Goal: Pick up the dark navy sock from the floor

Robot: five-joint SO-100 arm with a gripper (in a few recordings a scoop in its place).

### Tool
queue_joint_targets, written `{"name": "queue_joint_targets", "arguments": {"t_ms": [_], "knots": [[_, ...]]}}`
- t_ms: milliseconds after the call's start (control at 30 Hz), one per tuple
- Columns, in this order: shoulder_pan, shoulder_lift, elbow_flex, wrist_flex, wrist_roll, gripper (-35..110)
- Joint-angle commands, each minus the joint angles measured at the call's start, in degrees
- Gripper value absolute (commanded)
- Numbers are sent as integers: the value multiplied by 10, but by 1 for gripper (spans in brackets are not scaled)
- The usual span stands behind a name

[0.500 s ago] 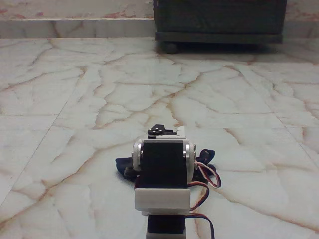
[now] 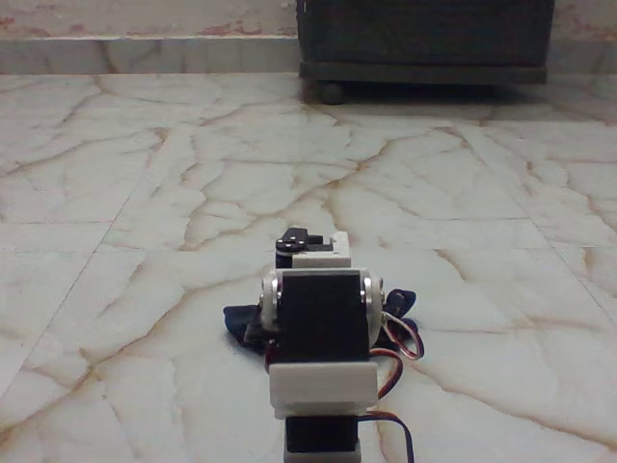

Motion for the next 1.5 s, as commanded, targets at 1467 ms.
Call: {"name": "queue_joint_targets", "arguments": {"t_ms": [1467], "knots": [[13,-845,-1107,1000,958,12]]}}
